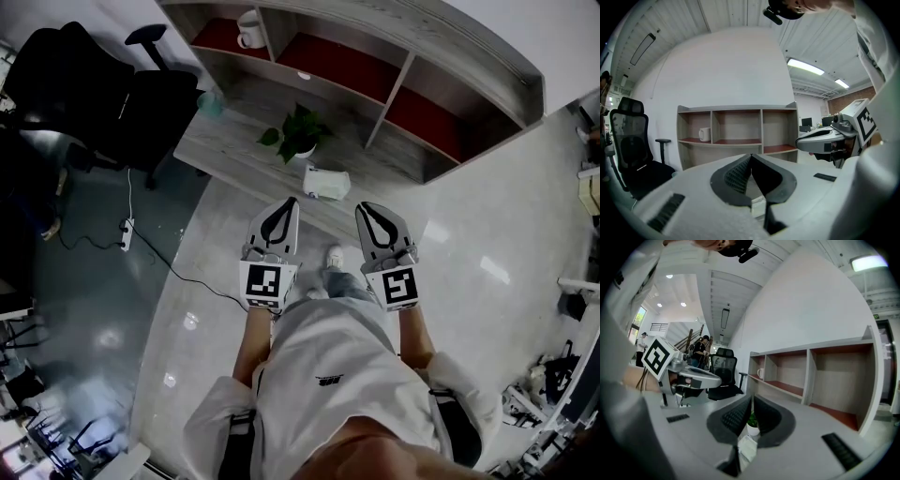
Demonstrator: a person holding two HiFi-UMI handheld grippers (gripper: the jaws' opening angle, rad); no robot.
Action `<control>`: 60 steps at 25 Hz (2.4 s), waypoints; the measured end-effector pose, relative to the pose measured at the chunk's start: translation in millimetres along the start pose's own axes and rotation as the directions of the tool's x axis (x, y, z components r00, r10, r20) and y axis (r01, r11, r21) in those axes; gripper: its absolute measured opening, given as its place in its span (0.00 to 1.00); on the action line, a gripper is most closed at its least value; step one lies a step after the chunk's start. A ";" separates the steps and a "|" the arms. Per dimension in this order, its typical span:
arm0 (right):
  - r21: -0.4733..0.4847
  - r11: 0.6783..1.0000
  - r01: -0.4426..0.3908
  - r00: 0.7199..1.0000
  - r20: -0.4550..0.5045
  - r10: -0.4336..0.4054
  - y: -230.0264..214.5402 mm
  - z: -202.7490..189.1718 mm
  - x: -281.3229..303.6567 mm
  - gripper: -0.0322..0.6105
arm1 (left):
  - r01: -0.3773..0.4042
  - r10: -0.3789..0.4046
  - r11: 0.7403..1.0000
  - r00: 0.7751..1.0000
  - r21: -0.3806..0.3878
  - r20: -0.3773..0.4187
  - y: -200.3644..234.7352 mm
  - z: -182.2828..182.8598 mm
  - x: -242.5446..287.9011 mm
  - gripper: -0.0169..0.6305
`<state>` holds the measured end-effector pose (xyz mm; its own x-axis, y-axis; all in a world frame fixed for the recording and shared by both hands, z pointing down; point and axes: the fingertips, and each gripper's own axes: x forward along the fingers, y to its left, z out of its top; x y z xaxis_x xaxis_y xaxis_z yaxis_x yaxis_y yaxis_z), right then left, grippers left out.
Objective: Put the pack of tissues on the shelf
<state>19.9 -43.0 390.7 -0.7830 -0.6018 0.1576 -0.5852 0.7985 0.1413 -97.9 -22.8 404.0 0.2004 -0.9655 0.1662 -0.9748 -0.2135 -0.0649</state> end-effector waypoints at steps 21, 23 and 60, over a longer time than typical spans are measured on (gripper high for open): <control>0.053 0.996 -0.069 0.990 -0.117 0.074 -40.2 -82.2 44.1 0.11 | -0.009 0.007 1.000 0.994 -0.015 -0.113 0.0 -53.3 73.5 0.07; 0.066 0.995 -0.070 0.989 -0.127 0.078 -40.8 -92.2 47.0 0.11 | -0.005 0.003 1.000 0.993 -0.017 -0.121 -1.7 -59.6 77.4 0.07; 0.147 0.989 -0.006 0.910 -0.409 0.067 -8.7 -247.7 96.4 0.17 | 0.226 -0.238 0.971 0.935 -0.074 -0.265 -15.4 -167.4 132.4 0.07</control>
<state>1.8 -112.5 646.8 -0.6654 -0.5019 0.5526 -0.6050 0.7962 -0.0054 -72.8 -122.4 591.7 0.3931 -0.8122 0.4310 -0.9088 -0.4145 0.0476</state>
